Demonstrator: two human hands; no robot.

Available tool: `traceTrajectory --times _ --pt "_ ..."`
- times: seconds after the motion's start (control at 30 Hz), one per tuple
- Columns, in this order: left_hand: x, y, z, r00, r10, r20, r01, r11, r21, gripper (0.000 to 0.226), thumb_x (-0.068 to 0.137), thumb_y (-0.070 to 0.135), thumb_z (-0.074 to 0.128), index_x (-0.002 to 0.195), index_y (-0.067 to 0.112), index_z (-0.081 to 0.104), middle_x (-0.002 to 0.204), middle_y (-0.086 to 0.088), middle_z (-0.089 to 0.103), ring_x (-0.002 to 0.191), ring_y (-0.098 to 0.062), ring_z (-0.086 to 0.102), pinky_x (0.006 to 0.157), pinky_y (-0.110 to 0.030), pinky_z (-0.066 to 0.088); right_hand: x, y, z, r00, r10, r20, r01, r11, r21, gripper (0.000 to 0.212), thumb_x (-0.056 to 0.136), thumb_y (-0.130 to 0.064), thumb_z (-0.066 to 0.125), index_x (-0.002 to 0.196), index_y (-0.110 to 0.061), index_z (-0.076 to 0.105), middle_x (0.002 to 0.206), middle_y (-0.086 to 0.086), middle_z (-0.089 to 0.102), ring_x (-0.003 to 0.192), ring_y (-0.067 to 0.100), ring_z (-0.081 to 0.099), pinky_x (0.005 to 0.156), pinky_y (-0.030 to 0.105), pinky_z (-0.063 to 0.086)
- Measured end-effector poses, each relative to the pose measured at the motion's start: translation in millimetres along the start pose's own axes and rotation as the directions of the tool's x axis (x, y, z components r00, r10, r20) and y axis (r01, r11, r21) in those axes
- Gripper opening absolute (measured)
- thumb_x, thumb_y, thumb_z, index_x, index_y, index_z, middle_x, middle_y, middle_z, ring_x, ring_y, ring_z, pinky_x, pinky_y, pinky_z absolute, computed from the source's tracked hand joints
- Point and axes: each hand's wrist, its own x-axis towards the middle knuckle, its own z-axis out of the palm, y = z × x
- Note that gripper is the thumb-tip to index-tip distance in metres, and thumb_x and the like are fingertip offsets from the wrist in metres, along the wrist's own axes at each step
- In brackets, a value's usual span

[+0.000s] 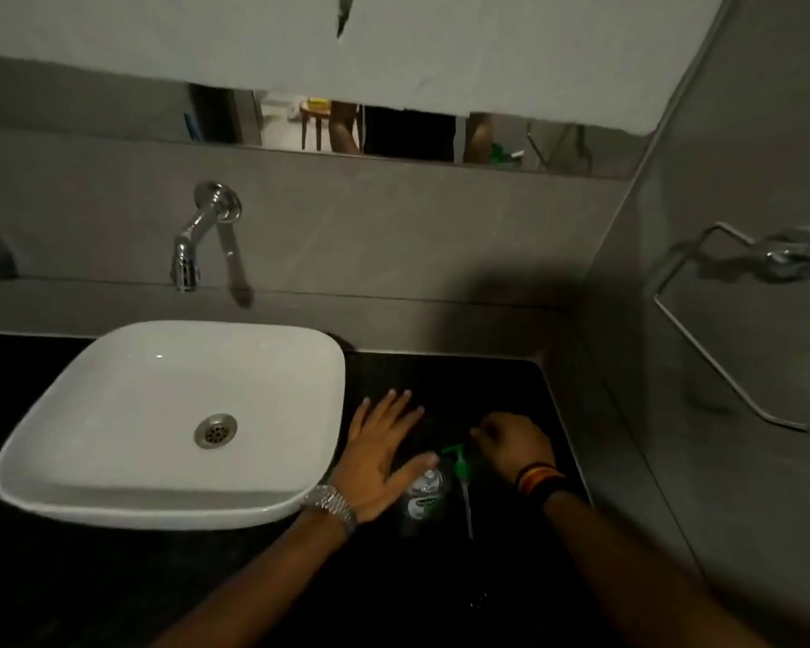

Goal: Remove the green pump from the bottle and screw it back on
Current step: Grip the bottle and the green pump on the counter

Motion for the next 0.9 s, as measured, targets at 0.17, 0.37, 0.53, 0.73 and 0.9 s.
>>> traceTrajectory --times 0.17,0.37,0.53,0.73,0.9 --pt "-34.4 -12.5 34.5 0.984 -0.160 0.082 0.168 0.979 -0.111 0.087 0.071 0.084 0.062 0.145 0.041 0.046 0.167 0.014 0.010 0.156 -0.007 0.007 0.126 -0.045 -0.005 -0.3 4.7 31.5 0.948 0.205 0.243 -0.228 0.971 0.068 0.039 0.074 -0.049 0.071 0.096 -0.018 0.075 0.107 0.011 0.075 0.102 0.032 0.069 0.088 0.038 0.056" --pt "-28.4 -13.1 43.3 0.972 -0.228 0.049 0.233 0.962 -0.142 0.071 0.066 0.075 0.072 0.129 0.044 0.063 0.166 0.012 0.010 0.155 -0.010 0.008 0.123 -0.037 -0.011 19.8 -11.1 48.0 0.909 0.279 0.310 -0.297 0.955 0.013 0.062 0.066 -0.046 0.079 0.116 -0.012 0.067 0.121 0.016 0.069 0.111 0.034 0.065 0.091 0.039 0.055" --pt "-24.8 -9.0 44.5 0.955 -0.295 0.044 0.298 0.939 -0.173 0.053 0.070 0.069 0.072 0.118 0.045 0.071 0.162 0.019 0.013 0.156 -0.009 0.004 0.124 -0.044 -0.013 28.0 -15.3 56.5 0.902 0.291 0.318 -0.297 0.954 -0.030 0.064 0.062 -0.052 0.076 0.113 -0.014 0.069 0.118 0.014 0.070 0.108 0.034 0.066 0.090 0.039 0.056" --pt "-24.7 -9.8 41.7 0.954 -0.287 0.083 0.297 0.939 -0.174 0.052 0.072 0.068 0.072 0.119 0.045 0.071 0.162 0.022 0.009 0.153 -0.002 -0.008 0.122 -0.042 -0.018 -3.5 -20.8 10.9 0.986 0.166 0.020 -0.160 0.904 0.396 0.026 0.078 -0.040 0.073 0.078 -0.014 0.073 0.081 0.006 0.070 0.081 0.024 0.068 0.072 0.028 0.050" --pt "-25.8 -15.3 43.1 0.961 -0.262 0.091 0.276 0.936 -0.218 0.049 0.076 0.065 0.072 0.120 0.042 0.072 0.162 0.025 0.007 0.146 0.012 -0.018 0.118 -0.033 -0.024 -64.7 -35.7 -34.2 0.923 0.019 -0.384 0.246 0.738 0.628 0.010 0.085 -0.017 0.072 0.088 -0.023 0.064 0.103 0.002 0.055 0.083 0.002 0.061 0.075 0.005 0.047"
